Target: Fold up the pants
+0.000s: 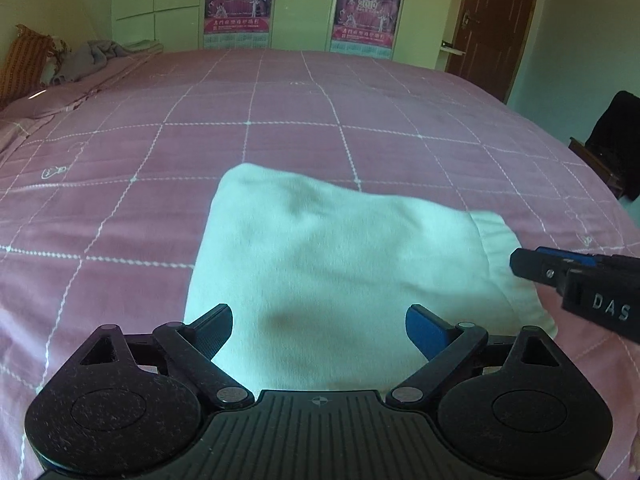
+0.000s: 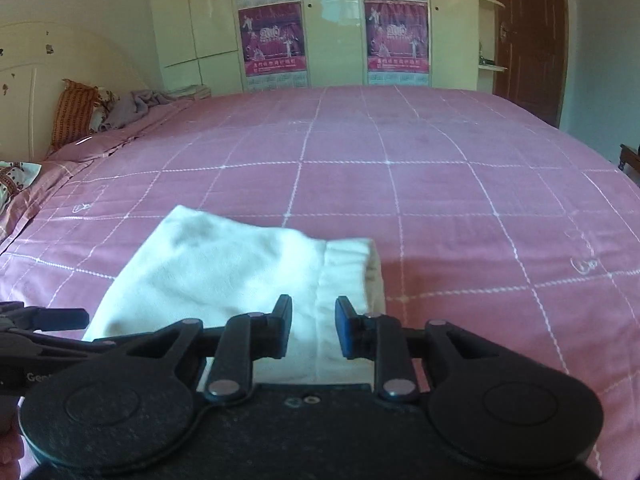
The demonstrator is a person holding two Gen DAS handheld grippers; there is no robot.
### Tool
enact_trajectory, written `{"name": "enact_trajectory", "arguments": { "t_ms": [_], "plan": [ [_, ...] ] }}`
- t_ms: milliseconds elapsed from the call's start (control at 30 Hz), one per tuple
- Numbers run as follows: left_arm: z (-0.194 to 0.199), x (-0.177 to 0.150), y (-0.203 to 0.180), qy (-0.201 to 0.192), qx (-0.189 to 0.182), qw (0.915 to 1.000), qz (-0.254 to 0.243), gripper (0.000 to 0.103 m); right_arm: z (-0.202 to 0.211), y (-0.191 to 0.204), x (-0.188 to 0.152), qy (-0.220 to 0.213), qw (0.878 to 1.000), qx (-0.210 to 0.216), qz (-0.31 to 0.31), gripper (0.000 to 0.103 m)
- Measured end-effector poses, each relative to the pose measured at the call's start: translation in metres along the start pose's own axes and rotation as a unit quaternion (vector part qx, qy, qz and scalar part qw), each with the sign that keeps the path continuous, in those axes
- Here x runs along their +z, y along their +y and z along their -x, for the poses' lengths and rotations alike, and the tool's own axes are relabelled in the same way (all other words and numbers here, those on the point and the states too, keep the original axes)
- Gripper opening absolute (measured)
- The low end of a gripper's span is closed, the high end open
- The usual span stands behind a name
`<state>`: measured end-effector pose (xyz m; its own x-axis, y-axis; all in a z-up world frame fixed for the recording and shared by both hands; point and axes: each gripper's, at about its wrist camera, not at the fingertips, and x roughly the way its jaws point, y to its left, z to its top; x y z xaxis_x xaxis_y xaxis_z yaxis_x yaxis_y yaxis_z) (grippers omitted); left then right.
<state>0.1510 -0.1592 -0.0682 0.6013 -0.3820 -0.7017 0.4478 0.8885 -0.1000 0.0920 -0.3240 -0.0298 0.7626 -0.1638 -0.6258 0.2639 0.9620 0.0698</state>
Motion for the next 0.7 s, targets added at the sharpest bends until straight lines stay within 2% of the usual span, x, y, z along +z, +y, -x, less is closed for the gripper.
{"name": "enact_trajectory", "arguments": {
  "t_ms": [167, 367, 467, 567, 700],
  "plan": [
    [-0.028, 0.026, 0.002, 0.009, 0.019, 0.9997, -0.009, 0.093, -0.032, 0.021, 0.018, 0.008, 0.999, 0.004, 0.035, 0.022],
    [-0.066, 0.039, 0.009, 0.032, 0.027, 0.9991, 0.003, 0.093, -0.070, 0.023, 0.032, 0.030, 0.999, -0.015, 0.039, 0.022],
    [-0.086, 0.038, 0.011, 0.049, 0.035, 0.9982, 0.006, 0.093, -0.090, 0.016, 0.030, 0.049, 0.997, -0.035, 0.044, 0.021],
    [-0.100, 0.031, 0.010, 0.065, 0.037, 0.9972, -0.004, 0.093, -0.110, 0.005, 0.019, 0.083, 0.994, -0.051, 0.049, 0.012],
    [-0.103, 0.028, 0.008, 0.064, 0.038, 0.9972, -0.007, 0.093, -0.115, 0.001, 0.008, 0.075, 0.995, -0.053, 0.048, 0.008]
  ]
}}
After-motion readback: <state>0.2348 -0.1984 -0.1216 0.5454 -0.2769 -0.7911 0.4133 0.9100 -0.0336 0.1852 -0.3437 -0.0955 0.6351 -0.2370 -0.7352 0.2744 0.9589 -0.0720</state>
